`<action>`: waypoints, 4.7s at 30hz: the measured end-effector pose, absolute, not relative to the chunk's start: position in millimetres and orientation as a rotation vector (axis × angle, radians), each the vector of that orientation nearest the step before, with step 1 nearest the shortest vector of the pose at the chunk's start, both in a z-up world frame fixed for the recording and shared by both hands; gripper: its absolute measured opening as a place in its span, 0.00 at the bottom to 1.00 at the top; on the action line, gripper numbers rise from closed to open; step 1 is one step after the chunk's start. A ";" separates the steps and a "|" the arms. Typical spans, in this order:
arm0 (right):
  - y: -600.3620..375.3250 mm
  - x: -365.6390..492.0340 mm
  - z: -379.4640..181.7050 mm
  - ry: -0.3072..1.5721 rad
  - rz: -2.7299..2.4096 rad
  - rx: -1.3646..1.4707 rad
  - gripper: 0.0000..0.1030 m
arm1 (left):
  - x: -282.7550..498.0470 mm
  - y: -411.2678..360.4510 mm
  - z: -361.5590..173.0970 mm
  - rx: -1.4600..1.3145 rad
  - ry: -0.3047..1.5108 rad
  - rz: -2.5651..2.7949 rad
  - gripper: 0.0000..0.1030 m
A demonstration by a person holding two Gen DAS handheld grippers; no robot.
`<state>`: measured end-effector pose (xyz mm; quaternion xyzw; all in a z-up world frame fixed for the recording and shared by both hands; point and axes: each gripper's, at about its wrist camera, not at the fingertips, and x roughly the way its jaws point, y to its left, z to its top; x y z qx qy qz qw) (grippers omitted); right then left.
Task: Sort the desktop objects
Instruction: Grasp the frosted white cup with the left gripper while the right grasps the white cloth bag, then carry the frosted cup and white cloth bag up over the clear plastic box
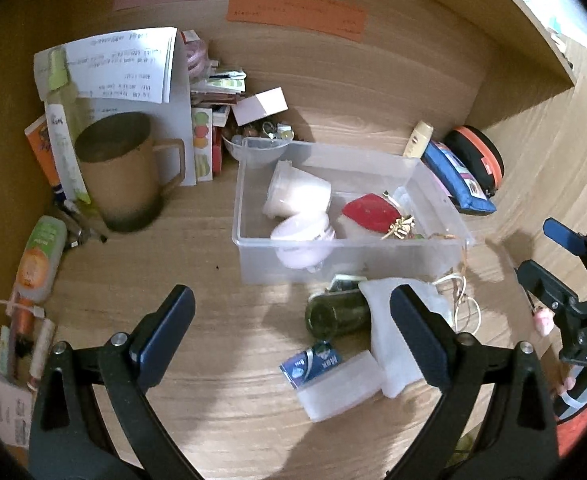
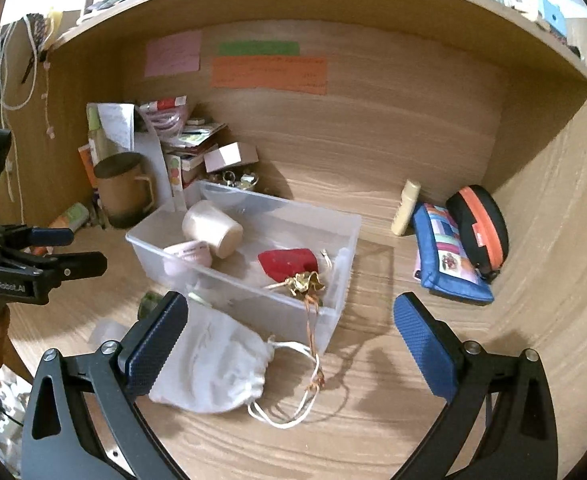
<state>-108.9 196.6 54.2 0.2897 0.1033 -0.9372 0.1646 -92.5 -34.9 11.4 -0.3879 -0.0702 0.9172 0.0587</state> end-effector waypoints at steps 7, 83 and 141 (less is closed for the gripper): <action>187.1 -97.1 33.2 0.310 -2.643 0.871 1.00 | -82.3 -26.2 -6.7 -1.194 -0.232 2.748 0.96; 207.1 -118.3 -15.9 0.026 -2.532 0.981 0.27 | -74.3 -26.3 -55.6 -1.175 -0.396 2.717 0.28; 218.0 -151.9 47.8 -0.102 -2.515 0.818 0.27 | -91.7 -44.6 30.7 -0.922 -0.278 2.871 0.28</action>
